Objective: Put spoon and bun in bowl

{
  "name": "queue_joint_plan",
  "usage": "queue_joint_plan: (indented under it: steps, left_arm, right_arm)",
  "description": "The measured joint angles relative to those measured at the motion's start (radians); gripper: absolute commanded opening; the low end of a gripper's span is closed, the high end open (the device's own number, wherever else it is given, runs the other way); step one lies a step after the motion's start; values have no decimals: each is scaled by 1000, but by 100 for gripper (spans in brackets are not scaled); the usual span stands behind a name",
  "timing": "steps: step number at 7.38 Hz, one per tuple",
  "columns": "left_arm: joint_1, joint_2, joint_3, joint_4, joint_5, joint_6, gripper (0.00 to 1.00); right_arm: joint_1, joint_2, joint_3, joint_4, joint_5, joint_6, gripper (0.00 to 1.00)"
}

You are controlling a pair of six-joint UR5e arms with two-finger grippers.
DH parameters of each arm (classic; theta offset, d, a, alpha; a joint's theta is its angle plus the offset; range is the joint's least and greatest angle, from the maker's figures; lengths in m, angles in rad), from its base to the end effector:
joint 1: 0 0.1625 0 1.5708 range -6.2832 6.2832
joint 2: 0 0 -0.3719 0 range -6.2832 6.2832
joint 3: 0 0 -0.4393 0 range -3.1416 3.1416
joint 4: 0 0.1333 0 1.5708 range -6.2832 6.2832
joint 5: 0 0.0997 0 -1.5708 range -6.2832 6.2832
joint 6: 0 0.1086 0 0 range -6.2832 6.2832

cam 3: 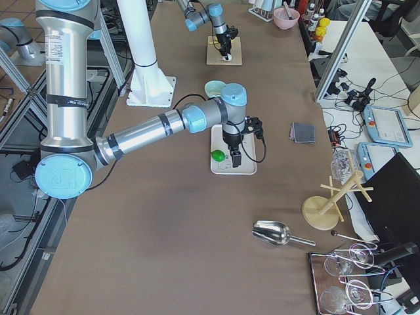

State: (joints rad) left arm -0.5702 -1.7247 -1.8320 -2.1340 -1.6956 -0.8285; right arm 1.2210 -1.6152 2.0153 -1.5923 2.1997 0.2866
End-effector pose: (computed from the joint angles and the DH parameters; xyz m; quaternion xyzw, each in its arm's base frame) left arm 0.4438 -0.4269 0.3303 0.2425 0.4051 0.1049 0.8752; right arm -0.1107 -0.5059 0.4077 0.0749 -0.3445 -0.0877 0.9317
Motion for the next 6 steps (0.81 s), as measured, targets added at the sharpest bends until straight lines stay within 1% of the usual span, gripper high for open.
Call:
queue_joint_plan:
  steps: [1, 3, 4, 5, 6]
  left_arm:
    - [0, -36, -14, 2, -1, -10, 21]
    - [11, -167, -5, 8, -1, -94, 23]
    - [41, -228, 6, 8, 7, -142, 24]
    - [93, -281, 23, 5, 42, -189, 25]
    - [156, -323, 34, 3, 94, -231, 37]
  right_arm:
    - [0, 0, 0, 0, 0, 0, 100]
    - [0, 0, 0, 0, 0, 0, 100]
    - [0, 0, 0, 0, 0, 0, 100]
    - [0, 0, 0, 0, 0, 0, 100]
    - [0, 0, -1, 0, 0, 0, 100]
